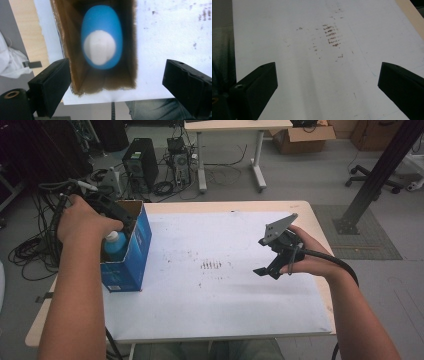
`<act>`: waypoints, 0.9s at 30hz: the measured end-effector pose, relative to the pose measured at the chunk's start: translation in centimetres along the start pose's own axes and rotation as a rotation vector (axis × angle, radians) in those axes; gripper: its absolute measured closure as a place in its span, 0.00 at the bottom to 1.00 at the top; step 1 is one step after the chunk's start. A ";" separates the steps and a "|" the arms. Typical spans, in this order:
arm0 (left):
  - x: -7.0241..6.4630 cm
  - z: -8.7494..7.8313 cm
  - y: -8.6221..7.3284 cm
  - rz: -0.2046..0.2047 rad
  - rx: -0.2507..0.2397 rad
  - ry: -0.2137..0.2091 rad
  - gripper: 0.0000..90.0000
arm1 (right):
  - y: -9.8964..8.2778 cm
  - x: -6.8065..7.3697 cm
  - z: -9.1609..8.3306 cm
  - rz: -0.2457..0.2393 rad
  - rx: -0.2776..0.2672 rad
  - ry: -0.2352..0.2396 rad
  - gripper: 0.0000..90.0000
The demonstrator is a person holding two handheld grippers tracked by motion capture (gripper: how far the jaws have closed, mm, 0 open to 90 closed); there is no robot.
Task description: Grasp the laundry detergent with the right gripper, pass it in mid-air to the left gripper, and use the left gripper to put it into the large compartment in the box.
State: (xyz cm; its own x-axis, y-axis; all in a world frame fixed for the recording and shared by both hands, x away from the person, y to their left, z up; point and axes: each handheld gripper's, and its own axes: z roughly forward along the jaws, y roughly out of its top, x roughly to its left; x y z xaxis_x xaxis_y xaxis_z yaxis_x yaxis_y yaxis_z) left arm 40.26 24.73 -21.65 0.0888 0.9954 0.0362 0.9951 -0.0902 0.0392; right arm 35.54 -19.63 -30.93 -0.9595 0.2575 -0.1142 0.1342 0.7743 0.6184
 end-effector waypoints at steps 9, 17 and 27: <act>-3.3 -2.6 -0.5 0.150 -0.047 -0.016 0.03 | 0.4 0.1 -1.6 -0.011 0.007 -0.022 0.03; -6.1 -4.8 -0.6 0.283 -0.063 -0.011 0.01 | 0.6 -0.1 -2.6 -0.011 0.027 -0.030 0.03; -10.5 -5.3 -1.6 0.580 -0.038 -0.013 0.00 | 1.4 -0.4 -3.7 -0.035 0.091 -0.040 0.03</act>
State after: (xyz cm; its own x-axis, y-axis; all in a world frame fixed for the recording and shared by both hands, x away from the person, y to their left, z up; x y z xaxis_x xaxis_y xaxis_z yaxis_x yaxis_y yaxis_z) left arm 37.53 14.26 -16.81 0.6196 0.7833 0.0501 0.7816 -0.6216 0.0522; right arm 35.23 -20.79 -27.13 -0.9537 0.2504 -0.1663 0.1243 0.8323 0.5403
